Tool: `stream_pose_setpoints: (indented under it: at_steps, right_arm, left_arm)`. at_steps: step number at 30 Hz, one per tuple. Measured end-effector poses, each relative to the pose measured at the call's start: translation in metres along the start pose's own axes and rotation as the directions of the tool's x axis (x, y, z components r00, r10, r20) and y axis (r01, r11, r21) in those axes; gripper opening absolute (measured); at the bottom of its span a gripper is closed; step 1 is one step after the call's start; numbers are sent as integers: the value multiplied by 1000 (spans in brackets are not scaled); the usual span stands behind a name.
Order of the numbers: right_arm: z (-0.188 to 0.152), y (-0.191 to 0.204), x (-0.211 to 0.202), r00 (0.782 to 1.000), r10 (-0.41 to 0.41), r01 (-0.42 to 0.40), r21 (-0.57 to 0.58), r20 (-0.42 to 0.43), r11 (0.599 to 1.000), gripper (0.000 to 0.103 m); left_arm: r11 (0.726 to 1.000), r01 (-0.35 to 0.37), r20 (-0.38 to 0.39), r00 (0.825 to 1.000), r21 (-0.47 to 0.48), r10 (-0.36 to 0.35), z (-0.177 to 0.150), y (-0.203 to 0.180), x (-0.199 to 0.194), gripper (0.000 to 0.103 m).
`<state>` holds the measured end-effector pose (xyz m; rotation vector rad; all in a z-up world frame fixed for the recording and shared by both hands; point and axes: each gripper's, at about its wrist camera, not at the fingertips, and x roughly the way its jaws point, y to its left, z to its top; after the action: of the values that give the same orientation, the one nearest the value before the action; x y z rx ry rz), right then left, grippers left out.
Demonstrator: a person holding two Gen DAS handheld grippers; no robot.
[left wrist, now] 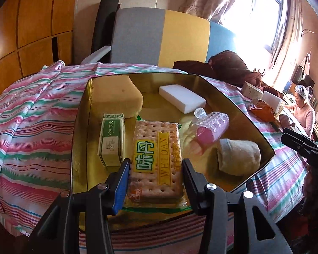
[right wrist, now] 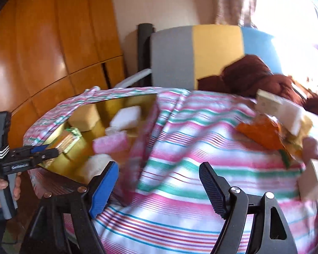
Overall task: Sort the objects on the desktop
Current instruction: 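Lower the crackers and sock into the tray and open both tools, then move both tools back over the remaining items on the cloth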
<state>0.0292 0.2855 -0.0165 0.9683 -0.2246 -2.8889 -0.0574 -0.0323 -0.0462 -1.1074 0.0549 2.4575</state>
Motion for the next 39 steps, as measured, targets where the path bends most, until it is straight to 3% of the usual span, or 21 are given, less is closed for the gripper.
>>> stream_pose_setpoints:
  at_steps: [2,6,11,15,20,25,30,35,39]
  right_arm:
    - [-7,-16,-1,1000,-18,19,48,-11,999,80]
    - [-17,-33,-3,999,-38,40,90,-21,995,80]
    - [-25,-47,0,999,-46,49,122,-27,991,80]
    - [-31,-53,0,998,-48,51,135,-28,990,80]
    - [-40,-67,-4,998,-57,61,171,-27,983,80]
    - [-46,-84,-16,996,-88,87,216,-5,972,80]
    - [-52,-115,-43,984,-173,157,277,33,948,81]
    - [-66,-158,-71,955,-293,252,383,52,889,81]
    - [-74,-189,-91,906,-420,353,456,50,817,82]
  left_arm:
    - [1000,1,-20,1000,13,-1,-1,0,2,48]
    - [997,-61,-48,997,51,63,3,6,4,48]
    - [993,-71,-100,992,94,81,8,17,10,49]
    - [986,-98,-98,989,138,112,9,15,6,54]
    - [989,-103,-50,993,104,108,6,18,-16,54]
    - [998,-10,31,999,69,8,11,-6,-31,54]
    - [981,136,59,988,139,-145,25,-70,-22,54]
    - [929,272,-13,960,250,-278,36,-152,3,54]
    - [868,347,-78,936,354,-342,43,-223,24,54]
